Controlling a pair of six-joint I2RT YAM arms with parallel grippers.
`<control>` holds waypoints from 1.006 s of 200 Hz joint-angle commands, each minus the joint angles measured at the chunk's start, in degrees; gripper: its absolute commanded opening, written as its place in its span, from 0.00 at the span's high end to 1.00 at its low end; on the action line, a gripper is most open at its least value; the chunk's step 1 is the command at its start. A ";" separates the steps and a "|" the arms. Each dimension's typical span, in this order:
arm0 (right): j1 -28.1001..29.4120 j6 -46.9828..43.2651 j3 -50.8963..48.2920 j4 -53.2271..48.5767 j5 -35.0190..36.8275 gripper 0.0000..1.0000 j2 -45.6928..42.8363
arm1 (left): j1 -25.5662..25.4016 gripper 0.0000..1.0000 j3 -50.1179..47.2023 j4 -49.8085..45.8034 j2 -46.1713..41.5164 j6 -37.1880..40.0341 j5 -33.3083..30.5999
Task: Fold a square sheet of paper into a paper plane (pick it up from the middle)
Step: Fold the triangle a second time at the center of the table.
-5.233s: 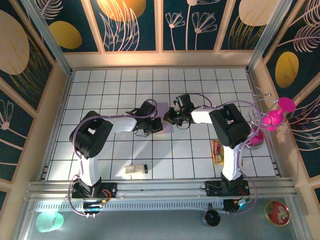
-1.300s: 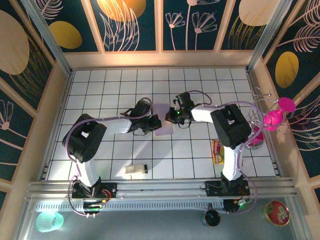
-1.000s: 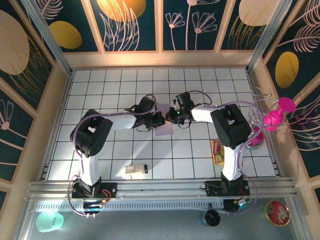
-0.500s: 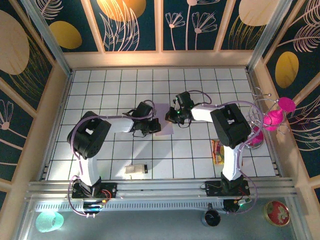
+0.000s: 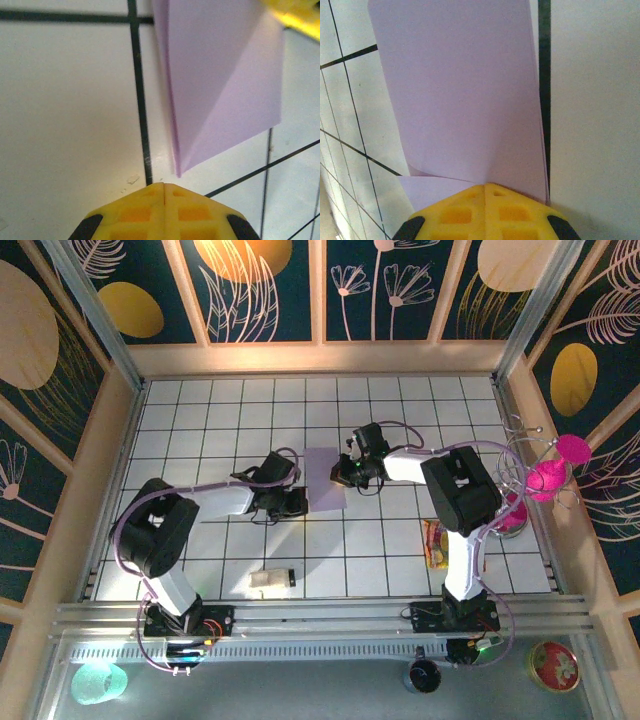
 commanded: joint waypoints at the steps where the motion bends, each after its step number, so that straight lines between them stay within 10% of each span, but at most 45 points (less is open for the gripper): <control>1: -0.51 2.08 0.10 3.66 -2.42 0.94 -3.80 | 0.83 0.98 2.40 4.47 -3.09 -2.76 -3.57; 76: -3.44 11.25 -10.82 10.74 1.42 0.66 -11.81 | 3.28 0.77 5.29 17.30 5.23 -9.12 3.92; 201: -2.03 14.09 -12.05 12.06 -0.62 0.65 -9.54 | 3.36 0.78 6.14 20.16 8.37 -10.16 2.78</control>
